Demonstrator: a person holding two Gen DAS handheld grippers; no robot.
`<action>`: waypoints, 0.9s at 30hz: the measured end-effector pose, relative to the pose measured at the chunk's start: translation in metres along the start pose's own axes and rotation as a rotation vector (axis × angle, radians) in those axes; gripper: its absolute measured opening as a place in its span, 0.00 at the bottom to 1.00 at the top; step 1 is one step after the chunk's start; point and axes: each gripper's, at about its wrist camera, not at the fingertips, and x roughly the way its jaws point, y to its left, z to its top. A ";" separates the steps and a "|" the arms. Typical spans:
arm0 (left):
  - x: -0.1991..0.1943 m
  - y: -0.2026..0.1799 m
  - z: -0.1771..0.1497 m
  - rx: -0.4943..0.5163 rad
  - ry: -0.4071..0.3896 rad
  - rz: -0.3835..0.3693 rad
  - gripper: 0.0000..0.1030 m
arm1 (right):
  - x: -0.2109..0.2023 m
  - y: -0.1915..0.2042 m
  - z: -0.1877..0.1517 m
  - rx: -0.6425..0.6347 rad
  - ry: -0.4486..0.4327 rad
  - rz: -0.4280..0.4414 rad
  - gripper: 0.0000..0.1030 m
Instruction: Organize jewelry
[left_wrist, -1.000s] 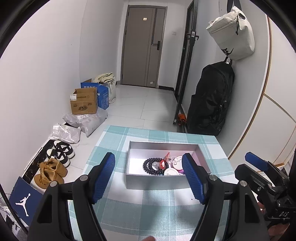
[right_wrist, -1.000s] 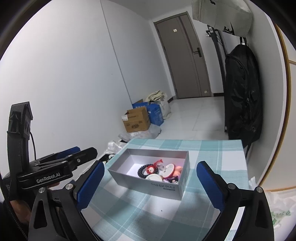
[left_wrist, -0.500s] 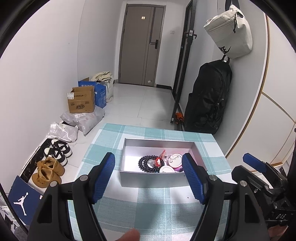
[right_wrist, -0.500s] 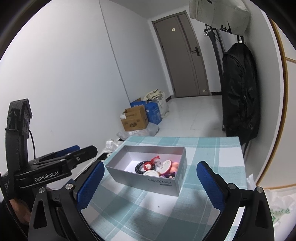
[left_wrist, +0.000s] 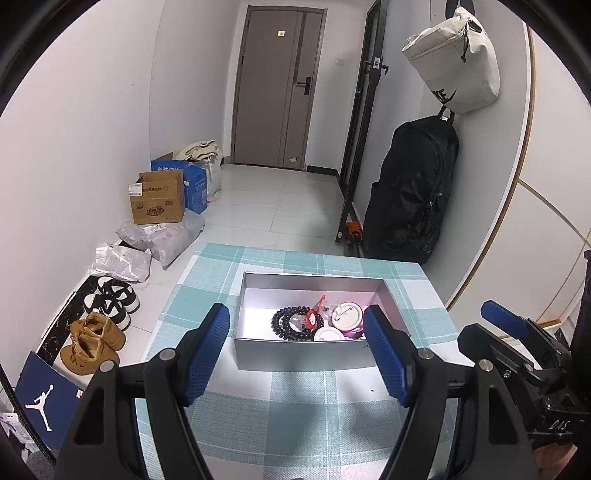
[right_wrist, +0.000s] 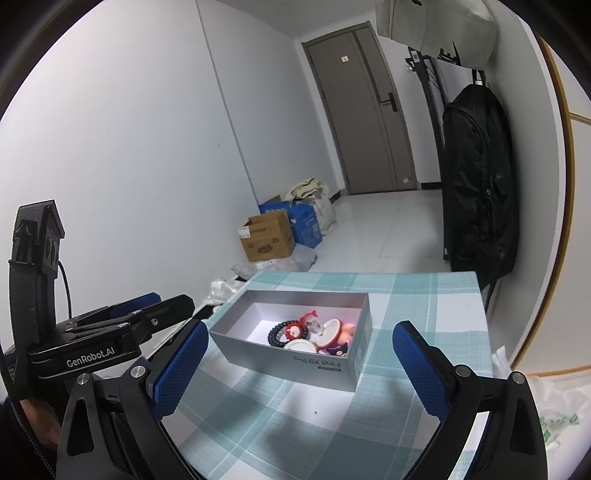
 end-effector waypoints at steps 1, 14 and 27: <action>0.000 0.000 0.000 0.000 0.001 -0.001 0.69 | 0.000 0.000 0.000 0.000 0.000 0.001 0.98; 0.000 0.002 0.000 -0.011 -0.004 0.008 0.69 | 0.004 0.002 -0.001 -0.017 0.014 -0.002 0.98; -0.001 0.002 0.001 -0.018 -0.005 -0.004 0.69 | 0.008 0.003 -0.002 -0.018 0.022 -0.007 0.98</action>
